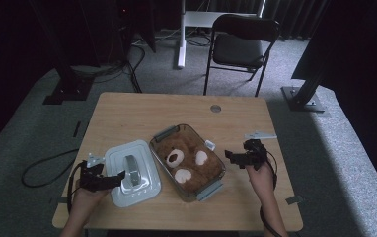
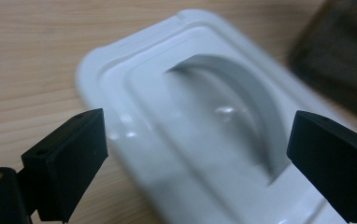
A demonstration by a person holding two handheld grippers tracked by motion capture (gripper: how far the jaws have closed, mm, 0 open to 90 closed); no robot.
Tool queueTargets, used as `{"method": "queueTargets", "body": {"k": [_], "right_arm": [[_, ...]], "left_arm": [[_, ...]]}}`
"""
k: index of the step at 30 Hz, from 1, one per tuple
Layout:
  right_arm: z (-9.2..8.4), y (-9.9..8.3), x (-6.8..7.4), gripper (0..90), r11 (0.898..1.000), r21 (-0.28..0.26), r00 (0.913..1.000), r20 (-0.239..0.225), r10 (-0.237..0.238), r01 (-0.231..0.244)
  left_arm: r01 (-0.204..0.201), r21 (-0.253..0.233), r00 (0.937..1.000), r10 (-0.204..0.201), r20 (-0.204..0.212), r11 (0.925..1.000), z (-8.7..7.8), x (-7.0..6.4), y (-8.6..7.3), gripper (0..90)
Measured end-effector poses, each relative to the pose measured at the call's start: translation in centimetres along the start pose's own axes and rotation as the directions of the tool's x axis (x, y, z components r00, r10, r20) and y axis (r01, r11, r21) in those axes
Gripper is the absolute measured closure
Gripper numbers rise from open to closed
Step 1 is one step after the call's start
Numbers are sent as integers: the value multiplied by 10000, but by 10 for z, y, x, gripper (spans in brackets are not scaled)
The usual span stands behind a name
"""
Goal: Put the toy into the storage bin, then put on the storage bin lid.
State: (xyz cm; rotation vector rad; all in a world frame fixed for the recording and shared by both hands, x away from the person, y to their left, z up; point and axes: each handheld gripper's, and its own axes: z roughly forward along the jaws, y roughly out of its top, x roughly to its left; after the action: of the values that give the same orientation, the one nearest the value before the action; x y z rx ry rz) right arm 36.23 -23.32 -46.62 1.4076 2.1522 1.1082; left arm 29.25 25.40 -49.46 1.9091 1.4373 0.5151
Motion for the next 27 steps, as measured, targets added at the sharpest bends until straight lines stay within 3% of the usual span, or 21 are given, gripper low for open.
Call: {"method": "queueTargets", "body": {"k": [4, 11, 18, 24, 27], "right_arm": [[2, -6, -2, 117, 9994, -86, 9992, 197, 336, -334], [14, -16, 0, 117, 9976, 688, 9989, 464, -41, 9], [22, -22, 2, 118, 9959, 907, 9996, 280, 18, -43], [25, -26, 4, 118, 9951, 994, 10000, 8, -2, 2], [25, -27, 3, 118, 9949, 1006, 9999, -119, 40, -27]], "left_arm": [[106, 281, 9997, -112, 232, 9995, 16, -9, 7, 60], [290, 639, 9994, -303, 181, 9975, 40, -19, 12, 61], [294, 851, 9990, -320, 300, 9959, 50, -25, 9, 66], [411, 773, 9982, -443, 400, 9962, 54, -24, 7, 176], [616, 568, 9966, -645, 507, 9965, 56, -22, 7, 299]]}}
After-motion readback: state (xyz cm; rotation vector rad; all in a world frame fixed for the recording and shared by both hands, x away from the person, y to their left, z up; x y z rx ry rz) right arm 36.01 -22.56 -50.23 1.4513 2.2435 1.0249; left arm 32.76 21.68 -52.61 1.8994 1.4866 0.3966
